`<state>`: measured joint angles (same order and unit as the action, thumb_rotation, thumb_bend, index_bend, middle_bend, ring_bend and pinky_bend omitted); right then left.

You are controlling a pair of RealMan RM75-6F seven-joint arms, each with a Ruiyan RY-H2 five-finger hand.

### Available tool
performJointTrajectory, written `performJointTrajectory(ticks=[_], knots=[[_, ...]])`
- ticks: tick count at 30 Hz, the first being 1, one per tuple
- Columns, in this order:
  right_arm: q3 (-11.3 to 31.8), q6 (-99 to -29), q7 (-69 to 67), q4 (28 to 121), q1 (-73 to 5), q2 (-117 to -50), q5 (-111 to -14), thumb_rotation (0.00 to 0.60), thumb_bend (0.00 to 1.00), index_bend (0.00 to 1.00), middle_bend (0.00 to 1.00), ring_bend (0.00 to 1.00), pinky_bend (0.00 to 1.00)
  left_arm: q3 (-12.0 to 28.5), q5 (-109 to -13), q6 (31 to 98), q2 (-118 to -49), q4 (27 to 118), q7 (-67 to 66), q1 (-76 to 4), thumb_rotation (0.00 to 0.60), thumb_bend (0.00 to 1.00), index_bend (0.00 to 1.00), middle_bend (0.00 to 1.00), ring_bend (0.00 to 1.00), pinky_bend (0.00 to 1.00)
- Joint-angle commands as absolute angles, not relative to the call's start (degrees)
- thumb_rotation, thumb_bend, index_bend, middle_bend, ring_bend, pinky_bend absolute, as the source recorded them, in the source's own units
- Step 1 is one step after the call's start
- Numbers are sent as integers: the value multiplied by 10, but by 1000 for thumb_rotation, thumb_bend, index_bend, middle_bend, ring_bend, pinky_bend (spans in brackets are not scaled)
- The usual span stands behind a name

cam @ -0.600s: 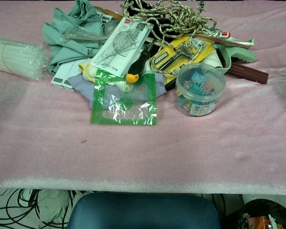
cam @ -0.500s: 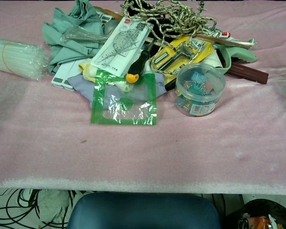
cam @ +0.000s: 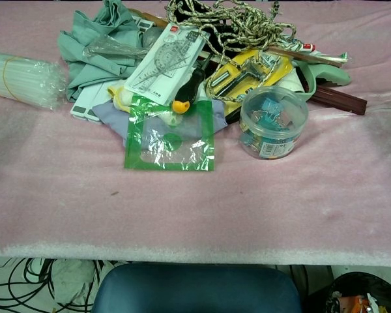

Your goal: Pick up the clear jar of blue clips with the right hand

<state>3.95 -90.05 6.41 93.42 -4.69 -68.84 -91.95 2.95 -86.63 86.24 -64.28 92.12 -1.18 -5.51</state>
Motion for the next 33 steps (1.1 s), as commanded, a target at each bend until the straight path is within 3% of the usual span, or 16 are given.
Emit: performJointTrajectory(ticks=[1, 8, 16, 33], knots=[[32, -887, 60, 956, -53, -677, -930, 600, 50, 0, 0, 1, 238, 30, -867, 859, -643, 921, -11, -57, 600, 0, 0, 0, 0, 0], [6, -849, 81, 1019, -79, -659, -994, 600, 77, 9, 120, 111, 292, 28, -869, 858, -640, 922, -3, -58, 600, 0, 0, 0, 0, 0], [9, -745, 169, 1073, -133, -697, -998, 600, 112, 142, 218, 189, 317, 29, -865, 856, -638, 924, 2, -58, 600, 0, 0, 0, 0, 0], [106, -578, 307, 1046, -263, -824, -828, 600, 112, 145, 146, 144, 315, 30, -843, 833, -626, 935, 19, -62, 600, 0, 0, 0, 0, 0]])
